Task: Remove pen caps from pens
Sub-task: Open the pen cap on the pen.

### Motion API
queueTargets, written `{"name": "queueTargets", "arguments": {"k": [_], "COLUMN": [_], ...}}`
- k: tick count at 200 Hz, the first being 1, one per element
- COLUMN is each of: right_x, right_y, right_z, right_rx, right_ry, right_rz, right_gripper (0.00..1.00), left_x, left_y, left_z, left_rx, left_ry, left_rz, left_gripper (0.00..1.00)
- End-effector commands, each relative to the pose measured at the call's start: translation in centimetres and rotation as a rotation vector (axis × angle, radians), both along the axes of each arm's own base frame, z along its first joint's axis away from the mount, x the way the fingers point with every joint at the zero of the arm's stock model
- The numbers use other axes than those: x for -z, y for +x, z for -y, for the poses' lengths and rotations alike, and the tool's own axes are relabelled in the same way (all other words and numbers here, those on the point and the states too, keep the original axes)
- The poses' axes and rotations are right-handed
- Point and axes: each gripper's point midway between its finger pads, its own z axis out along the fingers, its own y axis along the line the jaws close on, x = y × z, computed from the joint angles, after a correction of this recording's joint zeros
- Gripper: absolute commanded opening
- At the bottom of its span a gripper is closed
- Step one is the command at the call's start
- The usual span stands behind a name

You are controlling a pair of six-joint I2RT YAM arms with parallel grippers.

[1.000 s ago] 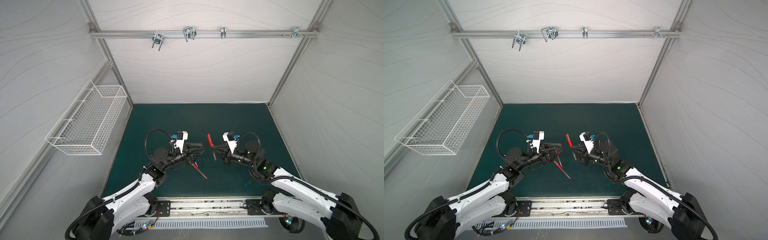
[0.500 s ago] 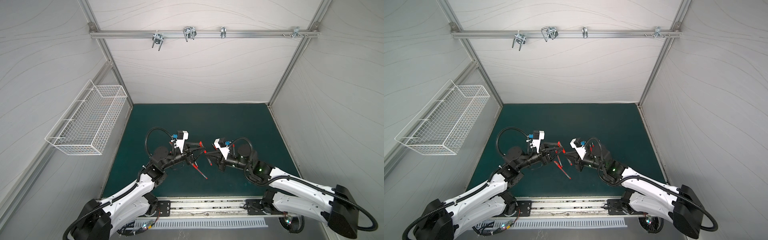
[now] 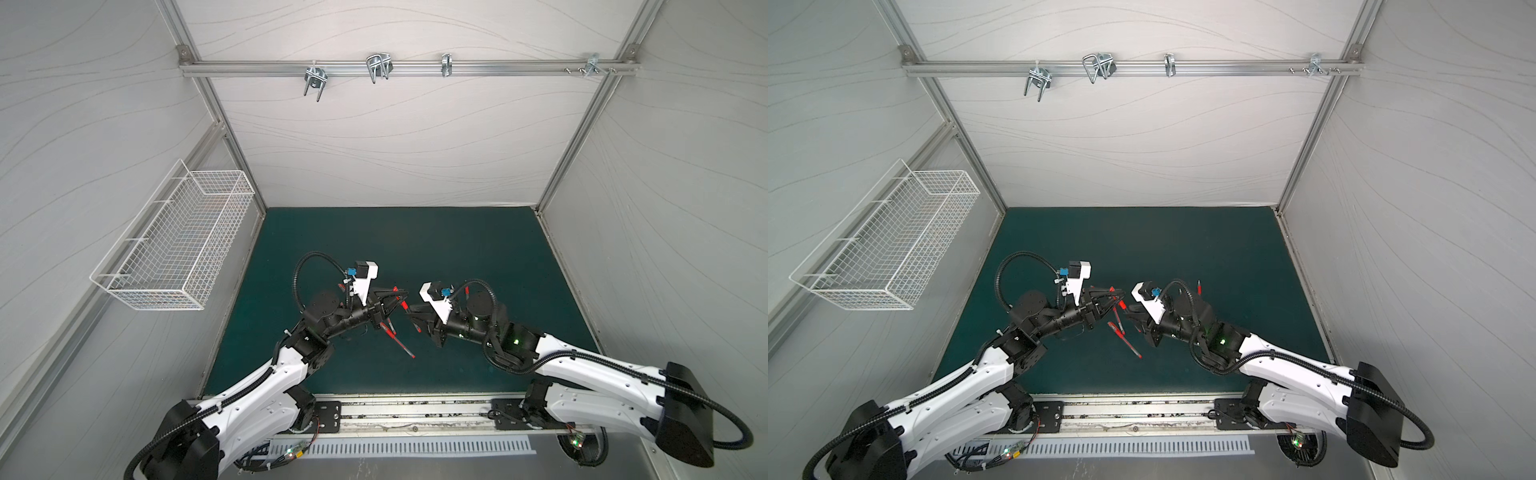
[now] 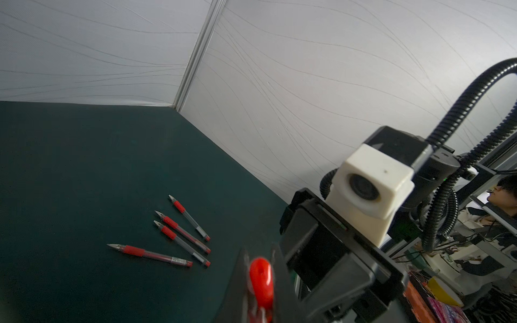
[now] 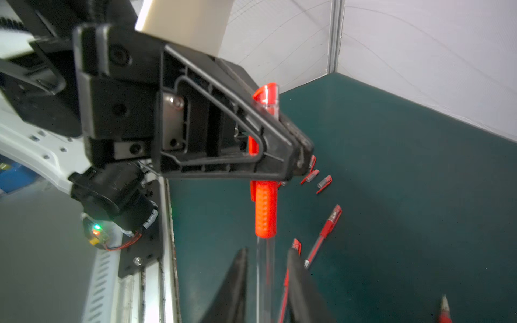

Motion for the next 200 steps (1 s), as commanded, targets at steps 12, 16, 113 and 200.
{"name": "queueTargets", "arguments": {"k": [12,16,113,200], "right_x": [-1.4,-1.6,-3.1,-1.7], "right_y": [0.0,0.0,0.1,-1.7], "right_z": [0.9,1.2,2.6,0.1], "right_rx": [-0.064,-0.081,-0.373,-0.487], "right_ry": [0.054,0.076,0.292,0.225], "right_rz": [-0.064,-0.086,-0.393,-0.425], "right_gripper": [0.49,0.49,0.5,0.36], "left_x": [-2.9,-2.9,-2.6,-2.7], "left_y": [-0.4,-0.5,-1.2,-1.4], "left_z": [0.1,0.3,1.6,1.8], "left_rx": [0.016,0.029,0.138,0.157], "left_ry": [-0.027,-0.024,-0.024,-0.035], "left_rz": [0.097,0.098,0.088,0.085], "left_gripper": [0.0,0.0,0.0,0.0]}}
